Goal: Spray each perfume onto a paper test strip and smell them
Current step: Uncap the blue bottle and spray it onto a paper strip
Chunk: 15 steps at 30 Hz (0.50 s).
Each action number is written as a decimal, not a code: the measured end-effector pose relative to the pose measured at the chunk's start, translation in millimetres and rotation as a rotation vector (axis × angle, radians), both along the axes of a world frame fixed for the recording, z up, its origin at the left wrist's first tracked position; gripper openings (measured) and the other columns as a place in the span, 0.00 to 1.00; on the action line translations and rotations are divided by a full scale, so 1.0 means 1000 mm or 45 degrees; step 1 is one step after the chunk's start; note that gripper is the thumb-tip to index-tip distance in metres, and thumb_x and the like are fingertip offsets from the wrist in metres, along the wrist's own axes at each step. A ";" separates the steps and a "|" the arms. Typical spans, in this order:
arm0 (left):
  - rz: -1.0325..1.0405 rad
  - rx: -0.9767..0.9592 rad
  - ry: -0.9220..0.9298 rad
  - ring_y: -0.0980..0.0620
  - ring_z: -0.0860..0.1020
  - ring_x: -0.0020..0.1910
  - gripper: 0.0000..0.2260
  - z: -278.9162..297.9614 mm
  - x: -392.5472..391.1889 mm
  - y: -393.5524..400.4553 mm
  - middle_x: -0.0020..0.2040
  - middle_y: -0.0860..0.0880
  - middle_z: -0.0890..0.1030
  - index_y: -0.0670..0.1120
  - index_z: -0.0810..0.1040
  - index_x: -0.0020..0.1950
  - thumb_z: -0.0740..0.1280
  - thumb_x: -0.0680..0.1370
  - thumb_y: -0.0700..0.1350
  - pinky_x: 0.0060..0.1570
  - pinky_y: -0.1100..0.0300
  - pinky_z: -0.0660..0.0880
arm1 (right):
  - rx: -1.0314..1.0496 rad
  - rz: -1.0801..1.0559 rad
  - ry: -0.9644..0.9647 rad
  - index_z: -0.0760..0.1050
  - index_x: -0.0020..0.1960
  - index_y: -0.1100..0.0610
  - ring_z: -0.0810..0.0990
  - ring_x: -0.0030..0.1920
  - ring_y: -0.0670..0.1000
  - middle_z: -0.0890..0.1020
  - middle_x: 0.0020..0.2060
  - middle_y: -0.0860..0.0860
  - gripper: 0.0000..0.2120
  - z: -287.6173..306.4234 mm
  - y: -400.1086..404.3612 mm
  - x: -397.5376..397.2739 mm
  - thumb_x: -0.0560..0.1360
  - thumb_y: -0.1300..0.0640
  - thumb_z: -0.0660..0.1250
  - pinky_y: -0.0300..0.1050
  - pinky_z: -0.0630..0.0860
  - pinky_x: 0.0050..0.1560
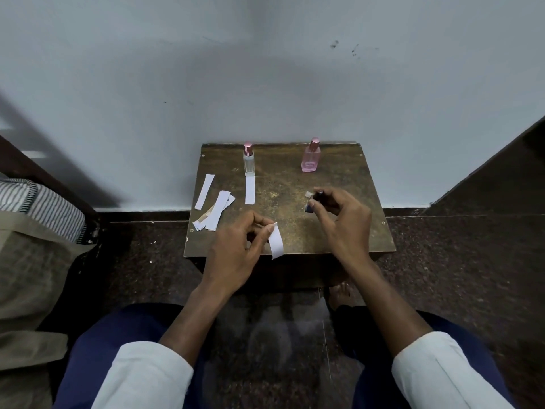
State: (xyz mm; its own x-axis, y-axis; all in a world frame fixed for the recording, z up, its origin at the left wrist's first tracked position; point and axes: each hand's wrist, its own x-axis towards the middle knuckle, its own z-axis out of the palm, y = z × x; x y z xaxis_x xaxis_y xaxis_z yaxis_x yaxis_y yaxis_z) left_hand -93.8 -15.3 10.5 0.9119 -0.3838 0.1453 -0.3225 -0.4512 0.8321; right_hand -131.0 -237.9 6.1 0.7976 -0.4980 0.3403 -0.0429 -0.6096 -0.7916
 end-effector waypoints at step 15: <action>-0.016 -0.005 0.182 0.60 0.86 0.37 0.03 -0.011 0.032 -0.032 0.40 0.59 0.87 0.55 0.84 0.53 0.72 0.83 0.53 0.39 0.56 0.83 | -0.217 0.028 0.169 0.86 0.59 0.51 0.80 0.54 0.48 0.88 0.53 0.45 0.12 -0.020 -0.011 0.070 0.76 0.52 0.77 0.42 0.75 0.52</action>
